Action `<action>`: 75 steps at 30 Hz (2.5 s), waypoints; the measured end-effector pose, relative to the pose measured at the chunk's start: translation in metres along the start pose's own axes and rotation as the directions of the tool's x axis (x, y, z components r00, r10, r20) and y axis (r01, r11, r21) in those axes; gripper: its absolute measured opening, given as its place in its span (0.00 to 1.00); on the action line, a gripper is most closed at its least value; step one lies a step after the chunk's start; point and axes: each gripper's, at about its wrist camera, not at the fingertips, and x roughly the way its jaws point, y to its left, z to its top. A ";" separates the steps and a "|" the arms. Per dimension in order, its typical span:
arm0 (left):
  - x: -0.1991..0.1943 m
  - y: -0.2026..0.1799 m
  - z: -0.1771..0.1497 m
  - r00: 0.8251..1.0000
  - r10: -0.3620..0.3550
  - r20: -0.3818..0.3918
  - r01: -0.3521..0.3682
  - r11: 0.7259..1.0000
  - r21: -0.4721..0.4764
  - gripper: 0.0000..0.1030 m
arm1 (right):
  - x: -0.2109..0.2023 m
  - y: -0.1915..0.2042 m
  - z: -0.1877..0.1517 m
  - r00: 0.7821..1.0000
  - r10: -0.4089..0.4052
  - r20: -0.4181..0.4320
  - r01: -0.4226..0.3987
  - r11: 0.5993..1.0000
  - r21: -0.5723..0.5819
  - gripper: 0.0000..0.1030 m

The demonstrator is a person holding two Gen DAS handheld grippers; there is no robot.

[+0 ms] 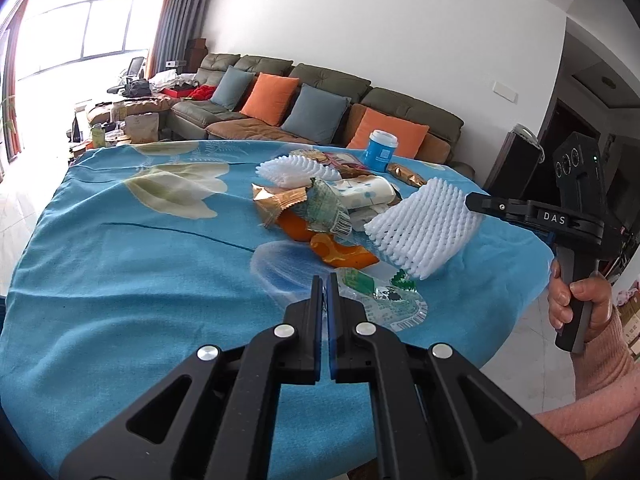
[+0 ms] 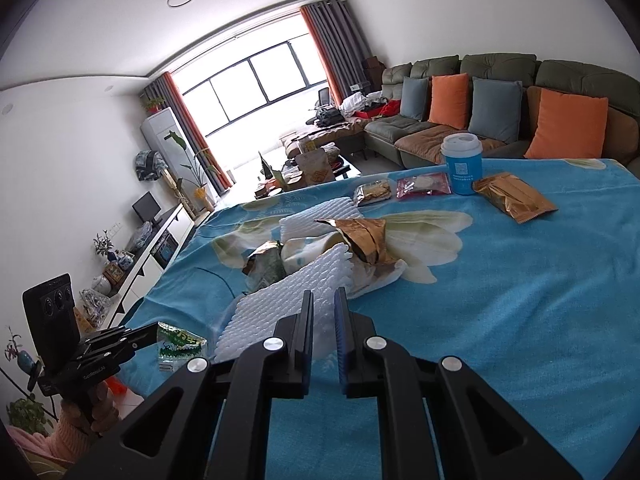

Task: Collect trash
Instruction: 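Grasp the clear plastic wrapper with the left tool while the right grasps the foam net, then drop the wrapper into the bin with the left tool while the right drops the net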

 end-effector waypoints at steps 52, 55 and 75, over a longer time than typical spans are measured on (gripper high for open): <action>-0.224 0.202 -0.062 0.781 0.619 0.085 -0.526 0.725 -0.444 0.02 | 0.177 0.281 0.008 0.869 0.401 -0.291 -0.479 0.829 -0.288 0.09; -0.226 0.211 -0.066 0.770 0.635 0.065 -0.542 0.704 -0.458 0.02 | 0.189 0.293 0.007 0.861 0.403 -0.309 -0.489 0.822 -0.290 0.09; -0.207 0.269 -0.087 0.712 0.699 -0.068 -0.631 0.596 -0.497 0.03 | 0.254 0.360 -0.015 0.833 0.356 -0.423 -0.507 0.797 -0.328 0.09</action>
